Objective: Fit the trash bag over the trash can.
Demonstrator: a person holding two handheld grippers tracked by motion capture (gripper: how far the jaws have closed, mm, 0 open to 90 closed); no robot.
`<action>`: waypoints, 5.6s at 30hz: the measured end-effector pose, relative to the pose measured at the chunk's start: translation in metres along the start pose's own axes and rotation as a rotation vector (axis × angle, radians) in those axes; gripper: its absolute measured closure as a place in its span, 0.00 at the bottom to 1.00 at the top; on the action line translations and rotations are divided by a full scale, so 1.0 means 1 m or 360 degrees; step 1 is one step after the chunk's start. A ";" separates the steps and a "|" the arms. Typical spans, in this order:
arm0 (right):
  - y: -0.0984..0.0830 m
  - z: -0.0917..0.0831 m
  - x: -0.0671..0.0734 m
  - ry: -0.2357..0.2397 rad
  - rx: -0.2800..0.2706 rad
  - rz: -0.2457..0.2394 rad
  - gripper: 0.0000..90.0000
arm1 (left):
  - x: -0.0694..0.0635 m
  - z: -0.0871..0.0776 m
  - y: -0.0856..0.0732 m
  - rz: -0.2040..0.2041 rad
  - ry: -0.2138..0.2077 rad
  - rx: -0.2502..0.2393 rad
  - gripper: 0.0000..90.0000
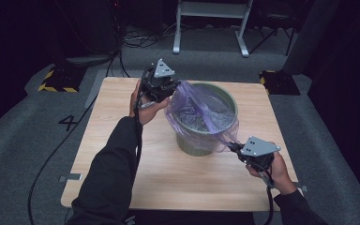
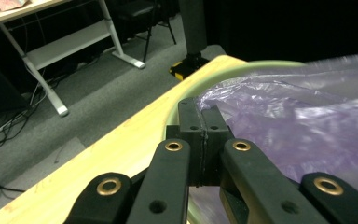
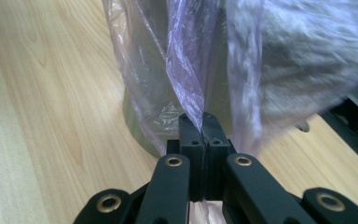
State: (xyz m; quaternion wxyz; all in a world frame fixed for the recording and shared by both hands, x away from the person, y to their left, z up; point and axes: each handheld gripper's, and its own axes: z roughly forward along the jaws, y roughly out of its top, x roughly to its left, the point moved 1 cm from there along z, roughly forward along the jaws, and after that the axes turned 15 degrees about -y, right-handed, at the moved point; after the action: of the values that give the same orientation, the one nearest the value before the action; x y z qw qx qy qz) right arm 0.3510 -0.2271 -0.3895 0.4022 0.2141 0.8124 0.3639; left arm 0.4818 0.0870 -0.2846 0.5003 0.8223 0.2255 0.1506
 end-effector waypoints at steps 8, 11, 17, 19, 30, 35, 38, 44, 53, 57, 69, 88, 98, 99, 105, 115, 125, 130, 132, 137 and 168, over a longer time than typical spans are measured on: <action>0.000 -0.003 -0.013 -0.0021 -0.0025 0.0008 1.00 | 0.034 0.024 -0.012 -0.0029 0.0026 0.0039 1.00; -0.001 -0.003 -0.012 -0.0028 -0.0018 -0.0025 1.00 | 0.045 0.030 -0.021 -0.0121 0.0006 -0.0008 1.00; 0.010 -0.012 -0.012 -0.0076 -0.0075 -0.0046 0.76 | 0.060 0.047 -0.045 -0.0279 -0.0030 -0.0063 1.00; 0.013 -0.016 -0.012 -0.0088 -0.0100 -0.0041 0.69 | 0.059 0.051 -0.048 -0.0280 -0.0039 -0.0049 1.00; 0.031 -0.050 -0.021 -0.0182 -0.0346 0.0163 0.37 | 0.054 0.056 -0.054 -0.0287 -0.0040 -0.0048 1.00; 0.032 -0.065 -0.017 -0.0091 -0.0365 0.0133 0.29 | 0.055 0.054 -0.055 -0.0282 -0.0029 -0.0043 1.00; 0.031 -0.064 -0.020 -0.0093 -0.0345 0.0165 0.29 | 0.056 0.052 -0.056 -0.0286 -0.0024 -0.0044 1.00; 0.037 -0.045 -0.036 -0.0107 -0.0266 0.0282 0.30 | 0.055 0.052 -0.055 -0.0280 -0.0020 -0.0044 1.00; 0.039 -0.006 -0.053 -0.0250 -0.0132 0.0263 0.73 | 0.058 0.055 -0.059 -0.0278 -0.0035 -0.0018 1.00; 0.038 0.001 -0.060 -0.0247 -0.0120 0.0283 0.89 | 0.059 0.057 -0.061 -0.0293 -0.0050 -0.0013 1.00; 0.016 0.027 -0.091 -0.0280 -0.0096 0.0600 1.00 | 0.062 0.070 -0.078 -0.0324 -0.0062 0.0067 1.00; -0.009 0.079 -0.108 -0.0387 0.0023 0.0825 1.00 | 0.061 0.079 -0.096 -0.0353 -0.0097 0.0114 1.00; -0.022 0.100 -0.114 -0.0276 0.0142 0.0973 1.00 | 0.061 0.078 -0.094 -0.0346 -0.0062 0.0134 0.98; -0.023 0.103 -0.114 -0.0257 0.0161 0.0977 1.00 | 0.061 0.078 -0.094 -0.0343 -0.0064 0.0128 0.98; -0.027 0.112 -0.109 -0.0124 0.0265 0.0982 1.00 | 0.062 0.077 -0.094 -0.0349 -0.0061 0.0126 0.98; -0.037 0.127 -0.097 -0.0020 0.0391 0.0939 1.00 | 0.063 0.077 -0.095 -0.0374 -0.0093 0.0078 0.98; -0.046 0.118 -0.097 -0.0018 0.0371 0.0934 0.94 | 0.069 0.065 -0.114 -0.0452 -0.0055 0.0052 0.81; -0.049 0.097 -0.104 -0.0062 0.0292 0.0878 0.78 | 0.067 0.035 -0.119 -0.0420 -0.0045 -0.0039 0.63; -0.050 0.090 -0.106 -0.0065 0.0264 0.0846 0.71 | 0.065 0.024 -0.120 -0.0405 -0.0031 -0.0038 0.56; -0.051 0.074 -0.110 -0.0075 0.0217 0.0782 0.61 | 0.060 0.000 -0.125 -0.0359 -0.0028 -0.0047 0.41; -0.010 0.036 -0.037 0.0160 -0.0080 0.0271 0.38 | 0.006 -0.032 -0.150 -0.0003 -0.0209 0.0031 0.67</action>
State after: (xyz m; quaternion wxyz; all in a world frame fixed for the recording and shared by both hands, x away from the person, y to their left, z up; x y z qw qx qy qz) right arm 0.4012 -0.2423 -0.3929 0.3337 0.2535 0.8011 0.4274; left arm 0.4385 0.1744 -0.4038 0.5062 0.8350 0.1943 0.0938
